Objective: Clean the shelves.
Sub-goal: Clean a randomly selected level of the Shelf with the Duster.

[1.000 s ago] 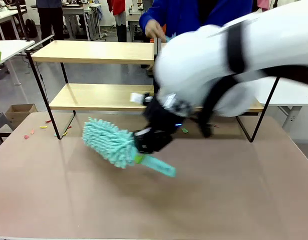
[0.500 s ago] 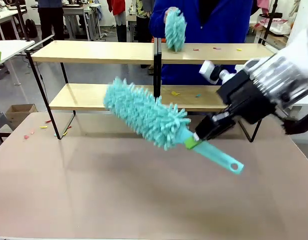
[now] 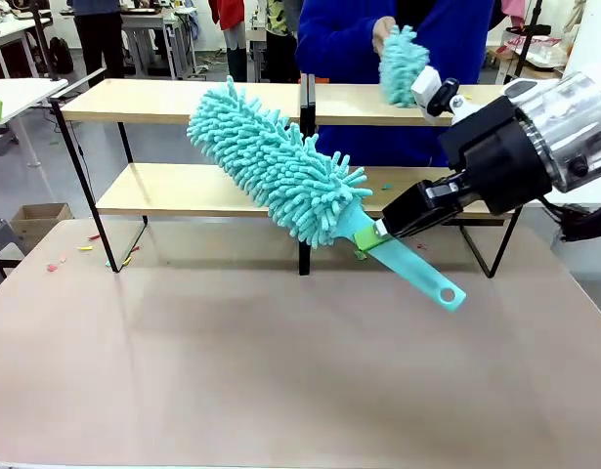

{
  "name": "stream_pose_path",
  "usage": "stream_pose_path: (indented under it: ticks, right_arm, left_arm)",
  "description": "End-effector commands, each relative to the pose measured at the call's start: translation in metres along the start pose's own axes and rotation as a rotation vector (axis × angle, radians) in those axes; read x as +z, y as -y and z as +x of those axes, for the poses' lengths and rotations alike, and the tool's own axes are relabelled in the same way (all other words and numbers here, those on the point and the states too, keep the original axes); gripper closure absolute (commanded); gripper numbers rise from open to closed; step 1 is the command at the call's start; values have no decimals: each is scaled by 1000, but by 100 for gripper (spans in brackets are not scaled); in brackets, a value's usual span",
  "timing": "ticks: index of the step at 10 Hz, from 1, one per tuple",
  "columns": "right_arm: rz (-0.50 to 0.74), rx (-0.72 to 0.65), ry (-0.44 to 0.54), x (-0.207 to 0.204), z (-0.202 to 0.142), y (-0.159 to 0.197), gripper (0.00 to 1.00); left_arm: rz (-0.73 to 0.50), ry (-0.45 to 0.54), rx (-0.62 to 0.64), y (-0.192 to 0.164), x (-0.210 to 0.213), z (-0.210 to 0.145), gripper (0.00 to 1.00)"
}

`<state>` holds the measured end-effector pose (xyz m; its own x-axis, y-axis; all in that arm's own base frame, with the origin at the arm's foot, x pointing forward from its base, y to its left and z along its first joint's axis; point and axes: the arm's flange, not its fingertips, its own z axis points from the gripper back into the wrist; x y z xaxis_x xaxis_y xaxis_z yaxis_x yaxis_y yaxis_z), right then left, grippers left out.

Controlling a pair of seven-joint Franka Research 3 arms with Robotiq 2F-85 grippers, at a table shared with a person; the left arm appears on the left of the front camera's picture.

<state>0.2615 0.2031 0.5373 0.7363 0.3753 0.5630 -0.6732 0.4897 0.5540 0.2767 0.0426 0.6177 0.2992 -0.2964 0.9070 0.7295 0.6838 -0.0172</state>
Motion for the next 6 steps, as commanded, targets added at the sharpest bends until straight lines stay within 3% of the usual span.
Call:
stream_pose_path:
  ticks: [1,6]
  right_arm:
    - [0,1,-10,2,-1,-3,88]
    - [-37,-3,-34,-20,6,-4,88]
  left_arm:
    - [-13,8,-7,-1,-1,-1,0]
    - [-13,8,-7,-1,-1,-1,0]
